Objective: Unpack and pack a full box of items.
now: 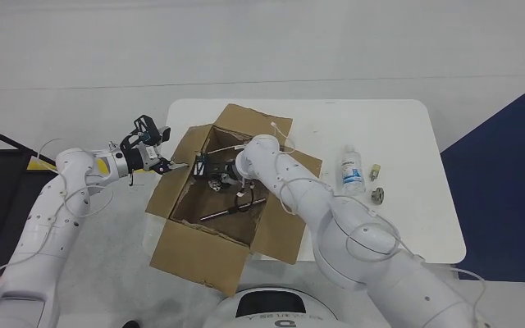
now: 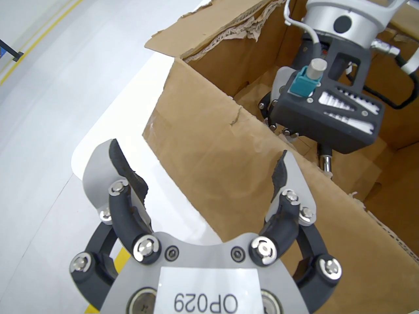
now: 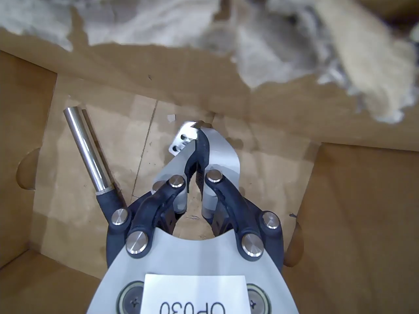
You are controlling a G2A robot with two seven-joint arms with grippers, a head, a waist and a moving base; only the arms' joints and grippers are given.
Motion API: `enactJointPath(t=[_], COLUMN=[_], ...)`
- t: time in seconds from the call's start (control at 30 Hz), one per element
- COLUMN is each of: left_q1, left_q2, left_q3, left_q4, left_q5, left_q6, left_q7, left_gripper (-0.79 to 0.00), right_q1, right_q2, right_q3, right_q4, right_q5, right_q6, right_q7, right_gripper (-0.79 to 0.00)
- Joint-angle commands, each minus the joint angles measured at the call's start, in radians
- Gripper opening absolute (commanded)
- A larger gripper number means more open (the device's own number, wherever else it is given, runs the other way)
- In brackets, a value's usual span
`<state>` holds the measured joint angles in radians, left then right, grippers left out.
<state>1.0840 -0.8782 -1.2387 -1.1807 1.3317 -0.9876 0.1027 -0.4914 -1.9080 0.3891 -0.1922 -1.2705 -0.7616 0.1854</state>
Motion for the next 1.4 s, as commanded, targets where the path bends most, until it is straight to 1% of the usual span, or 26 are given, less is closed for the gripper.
enactJointPath(t=[0.0,0.23,0.33,0.37,0.4,0.43,0.5,0.57,0.73,1.0,1.37], left_q1=[0.000,0.000,0.000,0.000,0.000,0.000,0.000,0.000,0.000,0.000,0.000], left_q2=[0.000,0.000,0.000,0.000,0.000,0.000,0.000,0.000,0.000,0.000,0.000], left_q3=[0.000,0.000,0.000,0.000,0.000,0.000,0.000,0.000,0.000,0.000,0.000], left_q4=[0.000,0.000,0.000,0.000,0.000,0.000,0.000,0.000,0.000,0.000,0.000], left_q5=[0.000,0.000,0.000,0.000,0.000,0.000,0.000,0.000,0.000,0.000,0.000], left_q6=[0.000,0.000,0.000,0.000,0.000,0.000,0.000,0.000,0.000,0.000,0.000], left_q7=[0.000,0.000,0.000,0.000,0.000,0.000,0.000,0.000,0.000,0.000,0.000], left_gripper=[0.000,0.000,0.000,0.000,0.000,0.000,0.000,0.000,0.000,0.000,0.000], right_q1=[0.002,0.002,0.001,0.000,-0.001,-0.002,-0.005,-0.008,-0.020,-0.032,-0.029], right_q2=[0.001,0.007,0.010,0.011,0.012,0.013,0.014,0.016,0.017,0.012,0.002], right_q3=[0.002,0.014,0.016,0.017,0.017,0.017,0.018,0.017,0.017,0.022,0.026], right_q4=[-0.002,-0.013,-0.021,-0.023,-0.026,-0.028,-0.032,-0.035,-0.038,-0.030,-0.021], right_q5=[0.000,0.008,0.007,0.007,0.007,0.006,0.005,0.001,-0.004,0.005,0.005], right_q6=[0.014,0.048,0.040,0.035,0.029,0.022,0.012,0.003,-0.014,-0.023,0.007], right_q7=[0.004,0.027,0.032,0.035,0.038,0.039,0.038,0.036,0.036,0.060,0.097], right_gripper=[-0.785,-0.785,-0.785,-0.723,-0.634,-0.563,-0.505,-0.477,-0.456,-0.459,-0.456])
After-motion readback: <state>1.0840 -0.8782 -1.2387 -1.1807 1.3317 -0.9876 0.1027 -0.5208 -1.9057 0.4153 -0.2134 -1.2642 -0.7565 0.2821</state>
